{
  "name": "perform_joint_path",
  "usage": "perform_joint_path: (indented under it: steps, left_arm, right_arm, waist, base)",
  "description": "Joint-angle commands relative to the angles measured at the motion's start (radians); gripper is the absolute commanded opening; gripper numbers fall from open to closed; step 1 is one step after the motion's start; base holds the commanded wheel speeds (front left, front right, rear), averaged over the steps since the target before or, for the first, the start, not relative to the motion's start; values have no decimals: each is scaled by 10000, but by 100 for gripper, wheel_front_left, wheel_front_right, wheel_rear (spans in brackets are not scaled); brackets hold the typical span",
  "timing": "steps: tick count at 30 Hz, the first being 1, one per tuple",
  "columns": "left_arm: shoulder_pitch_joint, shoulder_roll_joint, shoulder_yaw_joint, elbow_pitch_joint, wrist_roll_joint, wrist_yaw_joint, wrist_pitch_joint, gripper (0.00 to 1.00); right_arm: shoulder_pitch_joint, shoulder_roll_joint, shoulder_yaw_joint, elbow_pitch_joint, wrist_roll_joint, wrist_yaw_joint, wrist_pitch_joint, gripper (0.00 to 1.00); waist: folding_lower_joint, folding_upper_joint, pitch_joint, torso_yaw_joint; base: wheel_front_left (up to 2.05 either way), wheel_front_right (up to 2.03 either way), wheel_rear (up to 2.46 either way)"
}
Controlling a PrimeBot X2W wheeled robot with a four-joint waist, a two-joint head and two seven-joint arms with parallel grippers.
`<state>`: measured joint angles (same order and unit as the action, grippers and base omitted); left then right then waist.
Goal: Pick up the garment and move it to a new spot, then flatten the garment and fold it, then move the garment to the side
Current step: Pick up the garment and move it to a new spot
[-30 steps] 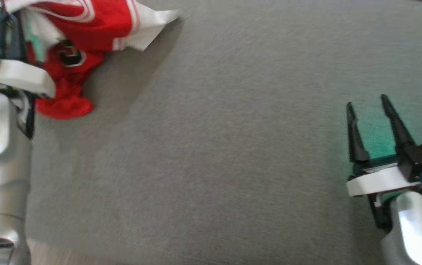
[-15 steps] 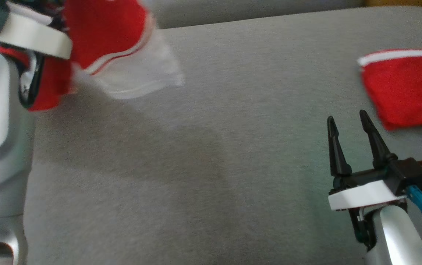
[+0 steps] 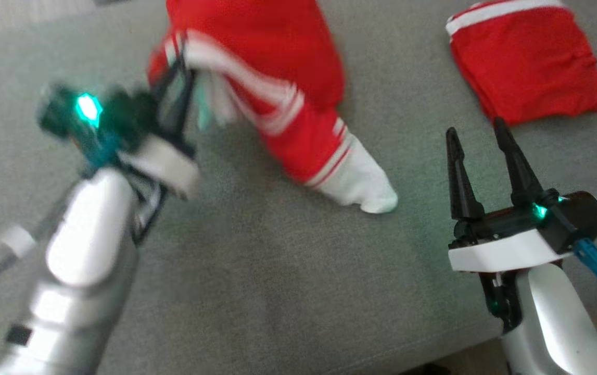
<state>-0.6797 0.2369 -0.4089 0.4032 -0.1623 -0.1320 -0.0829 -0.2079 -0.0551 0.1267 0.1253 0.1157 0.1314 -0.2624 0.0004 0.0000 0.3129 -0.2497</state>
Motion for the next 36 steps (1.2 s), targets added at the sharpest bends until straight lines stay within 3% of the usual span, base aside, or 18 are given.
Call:
perform_joint_path:
  steps: [1, 2, 8, 15, 23, 36]
  left_arm:
    - [-100, 163, 161, 139, 154, 91, -394, 85]
    - [56, 50, 91, 562, 183, 170, -721, 100]
    - [871, -774, 235, 1868, -103, 692, -1753, 100]
    - [2740, -1213, 1243, -160, -295, 1237, -1784, 100]
    - [5748, -1700, 2641, -2600, -274, 1408, -1787, 100]
    - [7768, -1859, 3008, -3551, 288, 1843, -1788, 100]
  right_arm:
    - [-192, 48, 253, -278, 81, -7, 6, 100]
    - [-195, 48, 278, -244, 83, -7, 6, 100]
    - [19, 48, 47, 79, 21, -7, 6, 100]
    - [414, 48, -333, 478, -13, -7, 6, 100]
    - [1298, 49, -442, 1010, 1, -7, 6, 100]
    - [2403, 49, -437, 1046, 95, -7, 6, 100]
  waist:
    - [-4, 0, 488, 15]
    - [-4, 0, 521, 88]
    - [-4, 0, 24, 921]
    - [-4, 0, -1098, 2001]
    - [-4, 0, -2650, 2953]
    - [-4, 0, -3459, 3354]
  base:
    - [0, 0, 0]
    - [0, 0, 0]
    - [0, 0, 0]
    - [0, 0, 0]
    - [0, 0, 0]
    - [0, 0, 0]
